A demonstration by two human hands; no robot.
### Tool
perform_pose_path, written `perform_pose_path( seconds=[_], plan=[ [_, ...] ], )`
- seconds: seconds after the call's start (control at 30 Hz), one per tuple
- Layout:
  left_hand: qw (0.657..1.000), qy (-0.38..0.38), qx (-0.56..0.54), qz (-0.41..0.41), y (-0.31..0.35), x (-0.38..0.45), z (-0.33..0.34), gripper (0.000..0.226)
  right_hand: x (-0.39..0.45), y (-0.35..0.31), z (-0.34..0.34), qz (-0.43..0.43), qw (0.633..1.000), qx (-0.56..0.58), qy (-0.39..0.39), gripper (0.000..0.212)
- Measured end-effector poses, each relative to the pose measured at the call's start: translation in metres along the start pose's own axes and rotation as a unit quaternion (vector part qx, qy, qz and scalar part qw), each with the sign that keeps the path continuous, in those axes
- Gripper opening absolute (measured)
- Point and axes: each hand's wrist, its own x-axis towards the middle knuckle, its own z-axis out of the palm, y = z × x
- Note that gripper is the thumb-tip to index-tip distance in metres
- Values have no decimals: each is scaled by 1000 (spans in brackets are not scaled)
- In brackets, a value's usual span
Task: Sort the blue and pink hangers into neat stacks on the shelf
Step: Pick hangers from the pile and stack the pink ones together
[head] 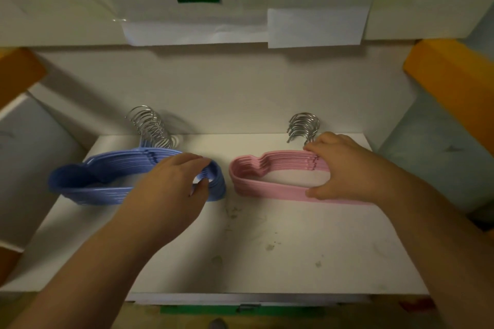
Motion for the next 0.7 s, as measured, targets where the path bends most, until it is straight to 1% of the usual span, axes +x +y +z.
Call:
perform_pose_path(
  seconds=[0.1,0.17,0.23,0.27,0.3,0.4,0.5,0.57,0.7],
  plan=[
    [1000,6,3,-13,2,-7,-2,44,-1,-1,1,7,1000,-6,-8,84],
    [1000,6,7,-25,1,-11,-4,45,-2,-1,1,7,1000,-20,-8,91],
    [999,12,11,-34,-1,-17,-6,45,-6,-3,1,7,1000,-25,10,99],
    [999,19,13,-40,-3,-20,-8,45,-9,-5,0,3,999,-19,32,99],
    [998,26,15,-47,-4,-23,-10,45,-12,-8,-1,-3,998,-6,59,94],
    [997,37,18,-62,-13,-36,-14,47,-22,-28,-2,-20,988,60,142,69],
    [997,38,20,-69,-26,-53,-17,48,-31,-68,5,-40,970,143,193,45],
    [996,54,17,-73,-35,-69,-22,46,-35,-100,15,-67,964,170,192,38],
    [993,67,18,-91,-62,-117,-34,45,-44,-167,36,-85,967,173,167,39]
  ],
)
